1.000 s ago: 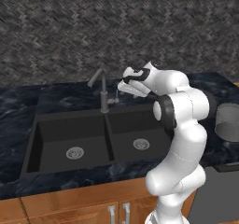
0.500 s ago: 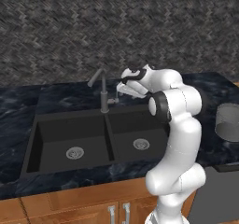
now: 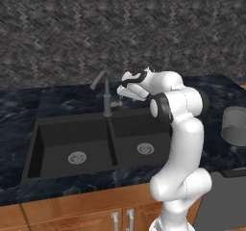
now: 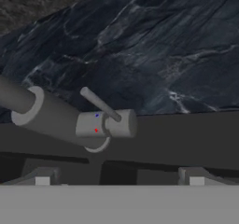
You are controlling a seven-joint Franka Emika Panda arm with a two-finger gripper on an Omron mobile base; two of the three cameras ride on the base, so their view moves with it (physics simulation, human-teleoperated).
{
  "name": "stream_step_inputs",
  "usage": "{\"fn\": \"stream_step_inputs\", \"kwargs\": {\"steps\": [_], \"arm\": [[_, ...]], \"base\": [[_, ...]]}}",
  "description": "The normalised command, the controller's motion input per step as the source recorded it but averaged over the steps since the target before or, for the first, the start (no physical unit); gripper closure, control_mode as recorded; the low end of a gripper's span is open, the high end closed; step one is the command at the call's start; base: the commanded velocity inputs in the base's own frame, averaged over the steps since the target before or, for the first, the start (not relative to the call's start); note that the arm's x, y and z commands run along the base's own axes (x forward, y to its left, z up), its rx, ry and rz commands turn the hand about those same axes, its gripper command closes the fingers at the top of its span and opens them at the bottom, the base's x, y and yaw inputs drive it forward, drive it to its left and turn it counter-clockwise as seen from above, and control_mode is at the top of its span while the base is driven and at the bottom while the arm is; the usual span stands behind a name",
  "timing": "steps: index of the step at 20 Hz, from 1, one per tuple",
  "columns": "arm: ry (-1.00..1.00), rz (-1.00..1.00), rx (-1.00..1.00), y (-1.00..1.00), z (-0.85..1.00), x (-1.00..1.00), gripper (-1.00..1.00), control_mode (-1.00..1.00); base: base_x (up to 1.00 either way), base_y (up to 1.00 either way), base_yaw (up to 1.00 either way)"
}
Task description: Turn on the sink faucet and place the jug under the water for a few seconds to fill it up.
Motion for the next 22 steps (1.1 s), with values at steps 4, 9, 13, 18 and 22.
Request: {"fn": "stream_step_inputs", "kwargs": {"steps": [4,9,13,18,22], "arm": [[-0.06,0.0,0.0,0.18,-0.2,0.18,-1.0,-1.0],[-0.05,0.0,-0.01,0.1,-0.17,0.28,-1.0,-1.0],[-0.05,0.0,-0.01,0.0,-0.08,0.37,-1.0,-1.0],[-0.01,0.0,0.0,0.0,0.0,0.34,-1.0,-1.0],[0.0,0.0,0.0,0.0,0.0,0.29,-1.0,-1.0]], "base": [[0.0,0.0,0.0],[0.0,0.0,0.0],[0.0,0.0,0.0],[0.0,0.0,0.0],[0.0,0.0,0.0]]}}
